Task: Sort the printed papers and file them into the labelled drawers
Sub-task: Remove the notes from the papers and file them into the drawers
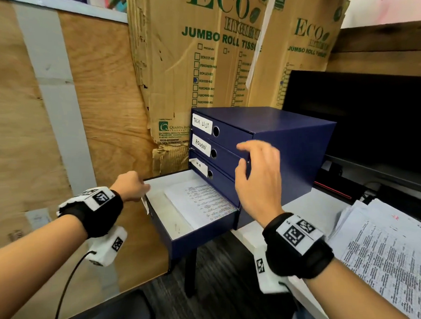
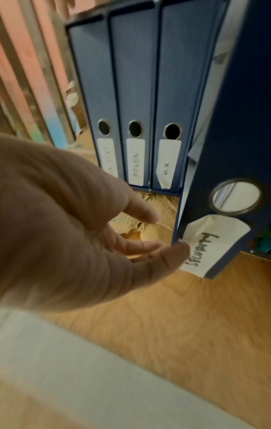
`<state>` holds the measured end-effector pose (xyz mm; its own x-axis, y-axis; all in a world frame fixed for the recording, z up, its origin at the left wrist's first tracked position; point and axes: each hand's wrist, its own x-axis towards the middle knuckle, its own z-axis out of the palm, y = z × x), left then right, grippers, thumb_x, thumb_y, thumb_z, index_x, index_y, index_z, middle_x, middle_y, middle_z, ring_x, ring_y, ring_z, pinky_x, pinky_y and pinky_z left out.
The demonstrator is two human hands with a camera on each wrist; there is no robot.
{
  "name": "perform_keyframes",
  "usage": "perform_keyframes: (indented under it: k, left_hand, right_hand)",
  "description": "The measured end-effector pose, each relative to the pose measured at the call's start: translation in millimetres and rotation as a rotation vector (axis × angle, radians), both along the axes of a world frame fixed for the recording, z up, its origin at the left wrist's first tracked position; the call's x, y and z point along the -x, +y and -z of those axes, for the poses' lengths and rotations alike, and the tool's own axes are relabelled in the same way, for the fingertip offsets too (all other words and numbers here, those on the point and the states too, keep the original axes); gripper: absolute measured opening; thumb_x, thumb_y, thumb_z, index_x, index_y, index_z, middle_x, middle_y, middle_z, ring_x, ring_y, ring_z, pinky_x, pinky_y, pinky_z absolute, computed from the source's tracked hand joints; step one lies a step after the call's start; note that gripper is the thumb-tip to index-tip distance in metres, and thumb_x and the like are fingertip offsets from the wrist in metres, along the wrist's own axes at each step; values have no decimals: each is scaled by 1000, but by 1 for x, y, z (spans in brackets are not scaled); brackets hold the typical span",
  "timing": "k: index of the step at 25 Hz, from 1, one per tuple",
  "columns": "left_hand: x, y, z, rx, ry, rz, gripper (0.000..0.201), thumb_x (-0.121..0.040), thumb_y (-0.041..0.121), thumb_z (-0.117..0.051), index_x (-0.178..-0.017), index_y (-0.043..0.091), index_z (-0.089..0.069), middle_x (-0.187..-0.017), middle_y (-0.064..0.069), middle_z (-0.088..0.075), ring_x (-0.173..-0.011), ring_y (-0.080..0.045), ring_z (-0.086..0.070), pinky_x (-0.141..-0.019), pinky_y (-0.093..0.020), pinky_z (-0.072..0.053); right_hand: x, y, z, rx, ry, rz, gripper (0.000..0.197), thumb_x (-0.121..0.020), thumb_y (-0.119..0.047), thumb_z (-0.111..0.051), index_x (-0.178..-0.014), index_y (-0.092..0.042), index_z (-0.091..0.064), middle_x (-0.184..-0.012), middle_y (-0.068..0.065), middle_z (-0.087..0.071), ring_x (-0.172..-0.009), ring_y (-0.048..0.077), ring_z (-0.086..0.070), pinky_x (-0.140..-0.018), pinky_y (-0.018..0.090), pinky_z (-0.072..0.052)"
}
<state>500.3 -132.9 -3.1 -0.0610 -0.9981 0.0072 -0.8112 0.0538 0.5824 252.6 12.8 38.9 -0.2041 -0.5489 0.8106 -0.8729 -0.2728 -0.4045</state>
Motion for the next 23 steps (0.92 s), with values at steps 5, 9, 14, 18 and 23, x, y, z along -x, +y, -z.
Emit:
perform_keyframes:
  k: [5, 9, 14, 18, 23]
  left_hand:
    - [-10, 15, 16, -420, 472, 77, 13, -89, -5, -54, -87, 0, -66, -78, -13, -67, -75, -26, -63, -85, -42, -57]
    - [8, 8, 24, -455, 839, -52, 22, -89, -20, -43, -101, -3, -51, -99, -23, -61, -83, -31, -63, -65, -38, -60]
    - [68, 1, 32, -518, 1027, -67, 17, -90, -19, -46, -85, -3, -49, -91, -24, -60, -82, -31, -62, -62, -34, -58]
    - [134, -5, 39, -529, 938, 32, 29, -93, -11, -39, -75, 9, -51, -75, -8, -55, -72, -14, -53, -78, -34, -54]
    - [150, -16, 39, -508, 975, 0, 34, -95, -10, -33, -76, 17, -43, -57, 1, -52, -64, -11, -48, -71, -28, -45]
  right_hand:
    - [31, -43, -19, -90, 222, 134, 47, -99, -31, -43, -142, -11, -40, -151, 9, -34, -146, 27, -17, -121, 42, -9]
    - [44, -58, -8, 60, 244, 125, 36, -97, -29, -45, -127, -10, -50, -134, 8, -49, -137, 28, -32, -119, 45, -14]
    - [38, -70, -1, 207, 208, 137, 31, -96, -26, -47, -121, -9, -52, -126, 10, -53, -130, 31, -40, -117, 50, -19]
    - [43, -73, 3, 233, 208, 129, 30, -95, -24, -47, -121, -9, -53, -125, 11, -53, -129, 31, -41, -116, 50, -19]
    - [40, -81, 2, 229, 186, 146, 30, -96, -24, -46, -121, -9, -54, -125, 11, -54, -129, 31, -41, -116, 52, -19]
